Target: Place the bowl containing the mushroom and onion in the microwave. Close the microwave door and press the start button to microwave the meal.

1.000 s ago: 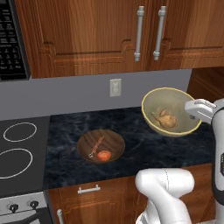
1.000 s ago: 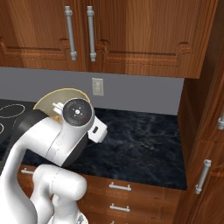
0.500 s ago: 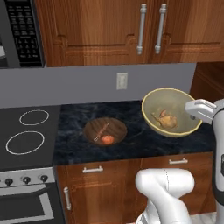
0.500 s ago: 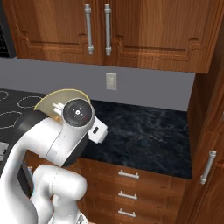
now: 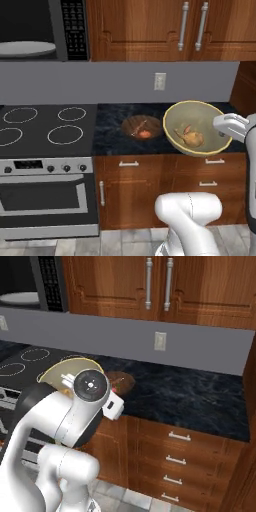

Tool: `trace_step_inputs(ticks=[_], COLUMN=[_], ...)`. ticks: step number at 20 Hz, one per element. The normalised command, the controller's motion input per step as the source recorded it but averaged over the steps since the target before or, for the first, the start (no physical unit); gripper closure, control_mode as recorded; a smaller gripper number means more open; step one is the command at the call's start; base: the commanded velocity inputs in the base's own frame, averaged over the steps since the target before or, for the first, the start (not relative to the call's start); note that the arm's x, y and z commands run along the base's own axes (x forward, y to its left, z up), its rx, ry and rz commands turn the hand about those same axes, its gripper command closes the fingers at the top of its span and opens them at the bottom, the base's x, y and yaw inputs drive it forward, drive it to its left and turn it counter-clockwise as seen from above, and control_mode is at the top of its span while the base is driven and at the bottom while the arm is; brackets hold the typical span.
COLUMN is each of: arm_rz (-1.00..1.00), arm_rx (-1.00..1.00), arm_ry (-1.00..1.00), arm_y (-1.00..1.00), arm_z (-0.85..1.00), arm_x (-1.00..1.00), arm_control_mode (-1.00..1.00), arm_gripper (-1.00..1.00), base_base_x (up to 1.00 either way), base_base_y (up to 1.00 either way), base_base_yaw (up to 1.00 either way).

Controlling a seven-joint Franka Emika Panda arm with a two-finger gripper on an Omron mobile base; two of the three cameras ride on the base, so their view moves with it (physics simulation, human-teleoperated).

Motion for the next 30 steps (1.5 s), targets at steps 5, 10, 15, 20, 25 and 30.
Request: trace_step_inputs(ticks=[5,10,15,20,25,30], arm_rz=[0.0,0.0,0.0,0.0,0.0,0.0], arm_rx=[0.0,0.0,0.0,0.0,0.0,0.0], arm_ry=[0.0,0.0,0.0,0.0,0.0,0.0], arm_y=[0.0,0.0,0.0,0.0,0.0,0.0], arm_z=[0.0,0.0,0.0,0.0,0.0,0.0], arm_x=[0.0,0.0,0.0,0.0,0.0,0.0], arm_control_mode=[1.0,1.0,1.0,1.0,1.0,1.0], arm_gripper=[1.0,1.0,1.0,1.0,1.0,1.0], base_base_x=[-0.21,-0.01,0.0,0.05,0.33,0.4], base_base_y=[0.92,1.0,0.97,0.67,0.14,0.0], base_base_yaw=[0.14,0.15,0.14,0.17,0.2,0.2])
